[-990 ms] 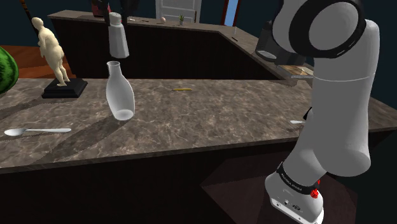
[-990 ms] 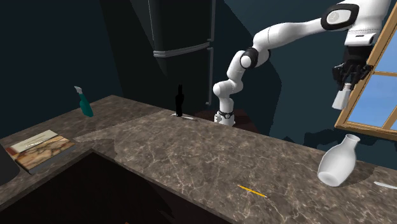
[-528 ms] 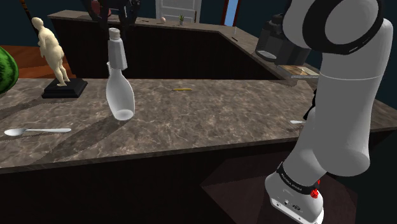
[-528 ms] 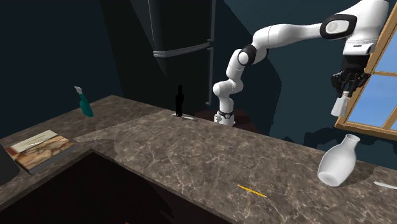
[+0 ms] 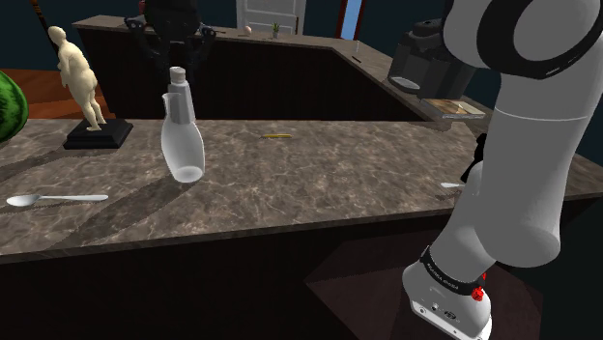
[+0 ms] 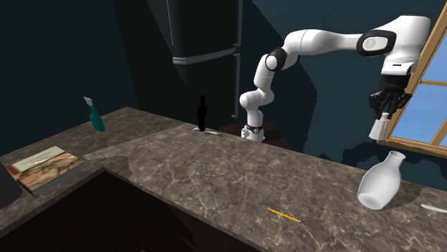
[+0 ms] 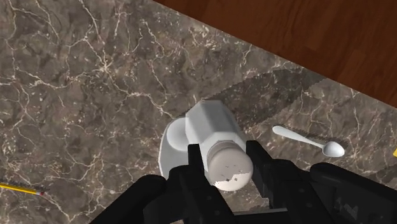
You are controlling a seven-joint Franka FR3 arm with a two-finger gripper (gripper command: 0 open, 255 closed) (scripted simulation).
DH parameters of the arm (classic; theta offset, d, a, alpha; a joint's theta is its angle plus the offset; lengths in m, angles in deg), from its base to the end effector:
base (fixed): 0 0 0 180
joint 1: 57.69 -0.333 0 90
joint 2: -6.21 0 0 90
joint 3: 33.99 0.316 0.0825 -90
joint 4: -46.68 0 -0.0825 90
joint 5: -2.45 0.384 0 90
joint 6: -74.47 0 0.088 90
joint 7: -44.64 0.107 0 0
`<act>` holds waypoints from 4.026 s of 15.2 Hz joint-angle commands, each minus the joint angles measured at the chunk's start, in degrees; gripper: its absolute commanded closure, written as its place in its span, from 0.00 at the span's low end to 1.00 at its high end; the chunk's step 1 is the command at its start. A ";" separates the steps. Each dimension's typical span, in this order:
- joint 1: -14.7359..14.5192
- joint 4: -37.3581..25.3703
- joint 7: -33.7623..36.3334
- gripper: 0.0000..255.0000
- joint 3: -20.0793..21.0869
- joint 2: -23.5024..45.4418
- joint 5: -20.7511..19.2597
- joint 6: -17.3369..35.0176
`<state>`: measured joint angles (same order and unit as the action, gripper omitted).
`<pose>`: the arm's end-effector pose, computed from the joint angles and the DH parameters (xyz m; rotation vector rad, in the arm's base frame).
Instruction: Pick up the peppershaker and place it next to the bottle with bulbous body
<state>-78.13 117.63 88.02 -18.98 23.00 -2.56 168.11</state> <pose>0.5479 0.3446 0.6169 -3.0682 0.2347 -0.1465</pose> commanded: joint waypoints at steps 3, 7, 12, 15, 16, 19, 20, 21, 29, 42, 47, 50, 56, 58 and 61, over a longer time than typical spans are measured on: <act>0.42 5.13 -0.03 1.00 -0.05 -1.33 0.35 3.88; 0.70 9.33 -0.04 1.00 -0.10 -2.10 0.54 7.33; 0.94 13.96 -0.01 1.00 -0.16 -2.65 0.66 11.42; 1.04 16.45 0.03 1.00 -0.20 -2.78 0.66 13.78; 1.07 17.23 0.05 1.00 -0.22 -2.79 0.65 14.55; 1.14 19.48 0.12 1.00 -0.26 -2.74 0.60 16.84; 1.16 20.19 0.14 1.00 -0.28 -2.70 0.58 17.60; 1.17 20.89 0.17 1.00 -0.29 -2.64 0.55 18.35; 1.22 25.83 0.50 1.00 -0.44 -1.72 0.15 24.17; 1.04 31.80 1.36 1.00 -0.86 1.35 -1.05 33.10; 0.97 32.65 1.56 1.00 -0.98 2.11 -1.35 34.69; 0.97 32.65 1.56 1.00 -0.98 2.11 -1.35 34.69; 0.97 32.65 1.56 0.00 -0.98 2.11 -1.35 34.69; 0.97 32.65 1.56 0.00 -0.98 2.11 -1.35 34.69; 1.28 30.90 0.91 0.00 -0.60 -0.87 -0.32 30.06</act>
<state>-76.86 149.30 89.04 -19.70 22.81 -3.10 199.63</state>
